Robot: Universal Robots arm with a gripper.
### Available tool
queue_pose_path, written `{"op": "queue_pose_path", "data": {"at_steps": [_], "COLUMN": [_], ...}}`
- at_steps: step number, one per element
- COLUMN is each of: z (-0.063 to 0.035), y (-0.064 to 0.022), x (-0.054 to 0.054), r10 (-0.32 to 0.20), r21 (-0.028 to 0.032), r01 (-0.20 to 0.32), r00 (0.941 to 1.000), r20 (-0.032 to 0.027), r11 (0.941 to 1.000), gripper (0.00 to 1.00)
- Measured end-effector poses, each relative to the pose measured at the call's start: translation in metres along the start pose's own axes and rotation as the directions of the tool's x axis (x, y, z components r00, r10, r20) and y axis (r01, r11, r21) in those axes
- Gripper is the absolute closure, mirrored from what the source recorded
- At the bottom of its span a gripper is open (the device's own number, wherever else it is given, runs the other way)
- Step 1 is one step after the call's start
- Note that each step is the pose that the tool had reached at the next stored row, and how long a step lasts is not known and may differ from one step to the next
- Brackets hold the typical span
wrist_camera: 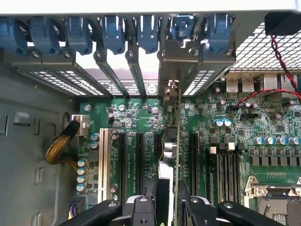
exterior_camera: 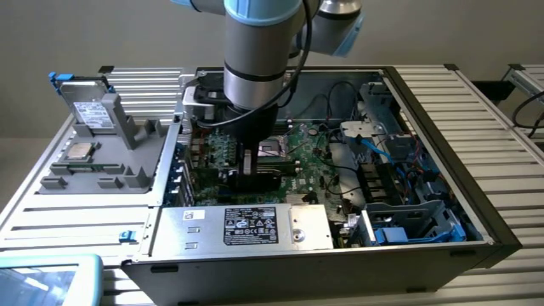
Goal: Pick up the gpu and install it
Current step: 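Insert the gpu into the slot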
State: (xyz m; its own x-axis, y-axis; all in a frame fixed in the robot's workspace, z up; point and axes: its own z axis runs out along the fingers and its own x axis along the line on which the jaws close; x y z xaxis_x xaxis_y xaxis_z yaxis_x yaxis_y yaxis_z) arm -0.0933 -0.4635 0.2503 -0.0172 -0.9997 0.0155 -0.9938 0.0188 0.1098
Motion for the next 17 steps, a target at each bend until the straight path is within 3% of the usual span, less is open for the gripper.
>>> {"op": "queue_pose_path", "data": {"at_steps": [1,5,8,12,15,17], "z": [-0.0001,-0.0001,-0.0003,-0.0003,-0.0005,-0.0003], "y": [-0.0001,-0.0014,-0.0024,-0.0041,-0.0054,-0.0056], "x": [0.0001,0.0001,0.0001,0.0002,0.0025,0.0037], "r10": [0.000,-0.002,-0.003,-0.003,-0.003,-0.003], "r21": [-0.0001,-0.0008,-0.0017,-0.0050,-0.0127,-0.0142], "r01": [0.000,0.002,0.003,0.004,0.004,0.004], "r00": [1.0000,0.9993,0.9986,0.9982,0.9982,0.9982], "r20": [0.0052,0.0367,0.0523,0.0593,0.0595,0.0592], "r11": [1.0000,1.0000,1.0000,1.0000,0.9999,0.9999], "gripper": [0.71,0.71,0.72,0.72,0.72,0.72]}}
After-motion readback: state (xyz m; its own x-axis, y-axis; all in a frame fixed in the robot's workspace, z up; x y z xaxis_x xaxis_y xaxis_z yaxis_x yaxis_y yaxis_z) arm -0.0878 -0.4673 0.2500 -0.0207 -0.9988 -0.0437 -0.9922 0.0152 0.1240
